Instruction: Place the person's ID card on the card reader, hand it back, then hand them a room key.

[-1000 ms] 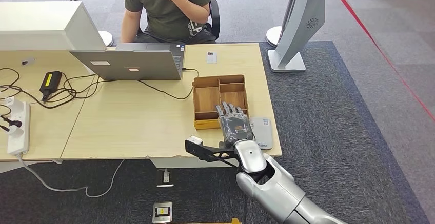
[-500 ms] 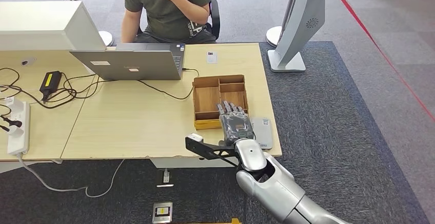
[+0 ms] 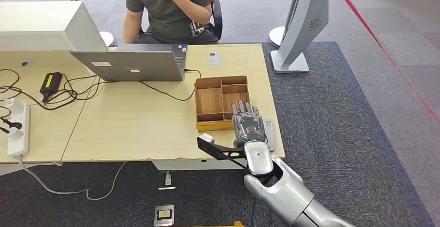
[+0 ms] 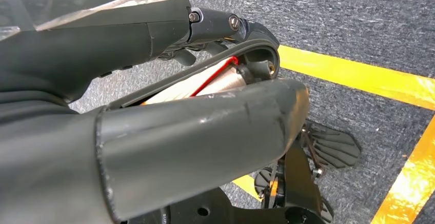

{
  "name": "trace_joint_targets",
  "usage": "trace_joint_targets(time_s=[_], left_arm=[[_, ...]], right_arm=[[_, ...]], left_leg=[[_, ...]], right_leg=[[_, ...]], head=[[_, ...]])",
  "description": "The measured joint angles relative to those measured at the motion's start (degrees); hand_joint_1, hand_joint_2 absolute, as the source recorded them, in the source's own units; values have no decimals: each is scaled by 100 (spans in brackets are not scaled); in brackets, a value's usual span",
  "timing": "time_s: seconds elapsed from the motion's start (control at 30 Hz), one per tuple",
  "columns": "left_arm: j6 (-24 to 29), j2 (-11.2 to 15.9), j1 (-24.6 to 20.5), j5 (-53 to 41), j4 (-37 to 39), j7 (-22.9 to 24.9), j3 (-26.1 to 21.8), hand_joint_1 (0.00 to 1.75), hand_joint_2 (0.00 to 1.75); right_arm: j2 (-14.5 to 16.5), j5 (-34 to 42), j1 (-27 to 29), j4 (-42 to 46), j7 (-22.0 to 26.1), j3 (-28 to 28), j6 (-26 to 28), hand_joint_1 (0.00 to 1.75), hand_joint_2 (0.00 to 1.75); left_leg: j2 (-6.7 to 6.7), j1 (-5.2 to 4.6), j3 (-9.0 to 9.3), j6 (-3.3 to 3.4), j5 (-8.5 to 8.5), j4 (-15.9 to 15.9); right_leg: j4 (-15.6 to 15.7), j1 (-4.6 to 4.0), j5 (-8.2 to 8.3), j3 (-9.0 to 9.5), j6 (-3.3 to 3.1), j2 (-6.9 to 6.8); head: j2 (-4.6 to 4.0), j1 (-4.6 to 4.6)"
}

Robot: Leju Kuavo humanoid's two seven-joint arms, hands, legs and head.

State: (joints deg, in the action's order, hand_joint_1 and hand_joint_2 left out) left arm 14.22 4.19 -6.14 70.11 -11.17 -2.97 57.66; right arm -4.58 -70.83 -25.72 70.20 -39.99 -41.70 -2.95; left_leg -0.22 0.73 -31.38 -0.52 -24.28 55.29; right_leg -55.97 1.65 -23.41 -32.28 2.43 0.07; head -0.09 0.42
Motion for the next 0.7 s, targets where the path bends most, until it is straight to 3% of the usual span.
trace_joint_targets(time_s=[0.7], left_arm=[[-74, 40, -2, -40, 0, -18, 1, 0, 0]], right_arm=[[24, -6, 59, 26, 31, 79, -19, 0, 175]], left_leg=[[0, 1, -2, 0, 0, 0]], right_leg=[[-1, 0, 0, 1, 0, 0]], head=[[0, 0]])
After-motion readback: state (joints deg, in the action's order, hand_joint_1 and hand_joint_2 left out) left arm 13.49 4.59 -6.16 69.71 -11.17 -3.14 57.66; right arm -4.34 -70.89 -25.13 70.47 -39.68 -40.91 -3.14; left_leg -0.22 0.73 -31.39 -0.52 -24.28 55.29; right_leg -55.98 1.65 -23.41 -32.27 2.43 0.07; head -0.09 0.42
